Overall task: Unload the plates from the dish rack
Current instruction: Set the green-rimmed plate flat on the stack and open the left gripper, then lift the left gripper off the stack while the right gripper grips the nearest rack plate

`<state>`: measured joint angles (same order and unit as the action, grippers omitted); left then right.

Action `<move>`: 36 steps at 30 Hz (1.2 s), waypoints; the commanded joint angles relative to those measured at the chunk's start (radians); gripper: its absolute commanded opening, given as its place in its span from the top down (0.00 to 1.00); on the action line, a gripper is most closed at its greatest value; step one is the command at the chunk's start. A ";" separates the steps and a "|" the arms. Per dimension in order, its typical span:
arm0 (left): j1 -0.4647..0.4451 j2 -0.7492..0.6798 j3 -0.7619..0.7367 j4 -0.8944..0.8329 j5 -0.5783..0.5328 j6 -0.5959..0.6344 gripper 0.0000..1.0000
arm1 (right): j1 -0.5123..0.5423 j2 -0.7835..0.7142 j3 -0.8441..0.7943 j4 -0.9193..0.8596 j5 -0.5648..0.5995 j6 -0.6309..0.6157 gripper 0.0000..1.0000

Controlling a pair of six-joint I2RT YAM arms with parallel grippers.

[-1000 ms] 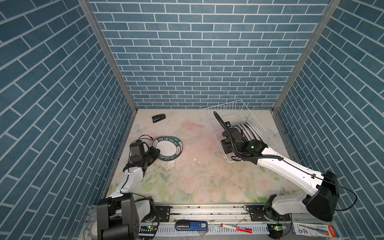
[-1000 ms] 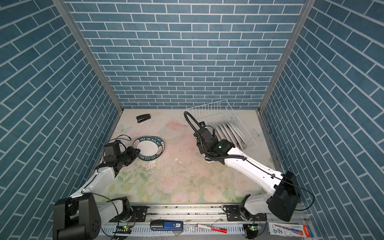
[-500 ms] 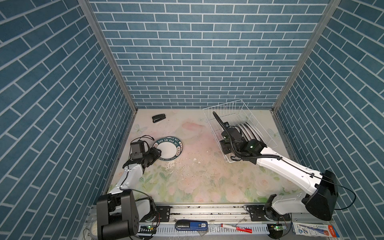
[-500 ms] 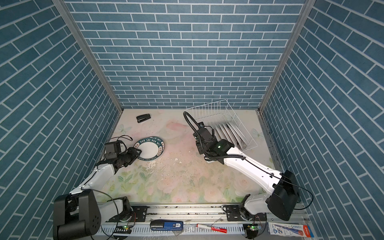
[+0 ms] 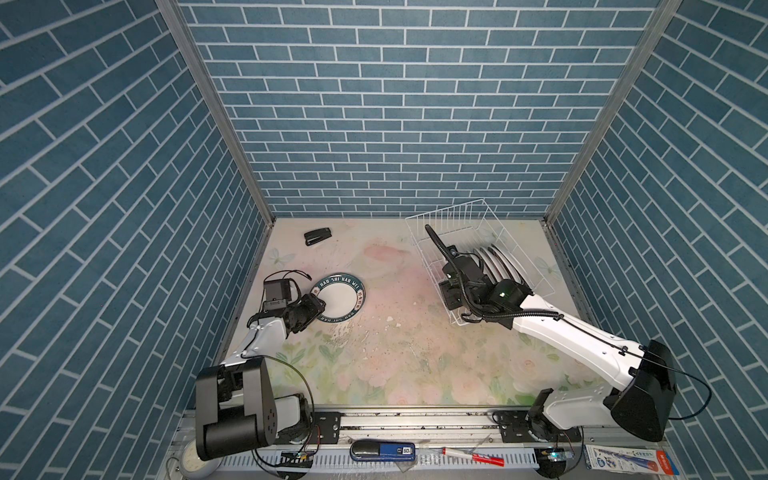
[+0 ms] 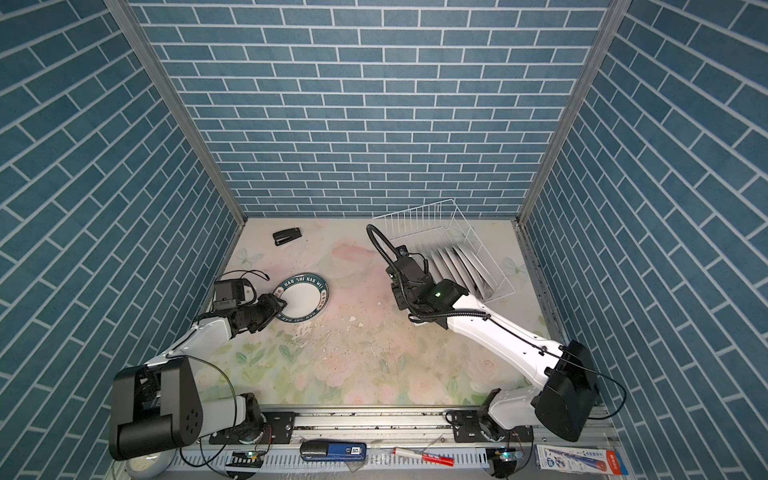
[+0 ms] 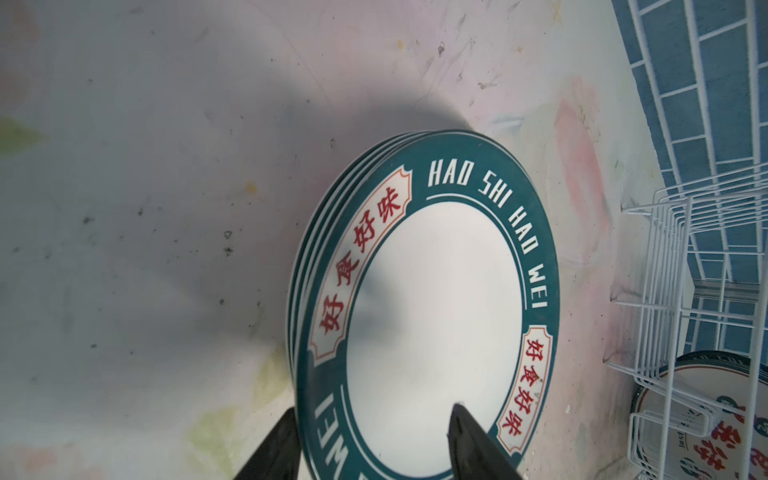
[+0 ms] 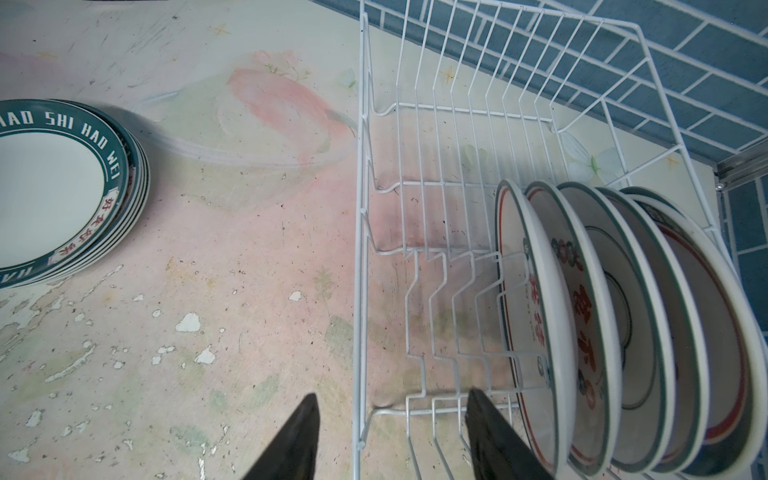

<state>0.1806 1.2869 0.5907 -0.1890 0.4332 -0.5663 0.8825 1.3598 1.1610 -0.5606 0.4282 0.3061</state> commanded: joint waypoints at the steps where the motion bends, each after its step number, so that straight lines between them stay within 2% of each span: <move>1: -0.013 0.014 0.032 -0.001 0.015 0.018 0.40 | 0.005 -0.002 -0.039 -0.003 -0.002 -0.013 0.42; 9: -0.039 -0.024 0.040 -0.067 -0.042 0.035 0.34 | 0.005 -0.013 -0.053 -0.011 0.005 -0.017 0.42; 16: -0.039 -0.250 0.018 -0.177 -0.117 0.050 0.22 | 0.005 -0.043 -0.032 -0.046 0.080 -0.039 0.42; 21: -0.038 -0.400 -0.013 -0.199 -0.104 0.039 0.17 | 0.006 -0.077 -0.013 -0.071 0.153 -0.054 0.42; 22: -0.038 -0.426 -0.030 -0.182 -0.092 0.031 0.14 | 0.005 -0.084 -0.012 -0.073 0.162 -0.059 0.43; 23: -0.039 -0.451 -0.048 -0.154 -0.071 0.022 0.05 | 0.005 -0.089 -0.009 -0.077 0.168 -0.063 0.43; 24: -0.038 -0.469 -0.065 -0.133 -0.055 0.011 0.01 | 0.005 -0.093 -0.004 -0.083 0.179 -0.063 0.43; 31: -0.043 -0.485 -0.128 -0.053 0.022 -0.036 0.01 | 0.004 -0.034 0.047 -0.163 0.291 -0.044 0.44; 36: -0.074 -0.463 -0.140 -0.035 0.032 -0.028 0.01 | 0.005 0.028 0.080 -0.180 0.313 -0.039 0.44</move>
<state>0.1253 0.8204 0.4622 -0.2607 0.4408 -0.5945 0.8837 1.3613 1.1854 -0.6926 0.6857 0.2787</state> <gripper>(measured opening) 0.993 0.565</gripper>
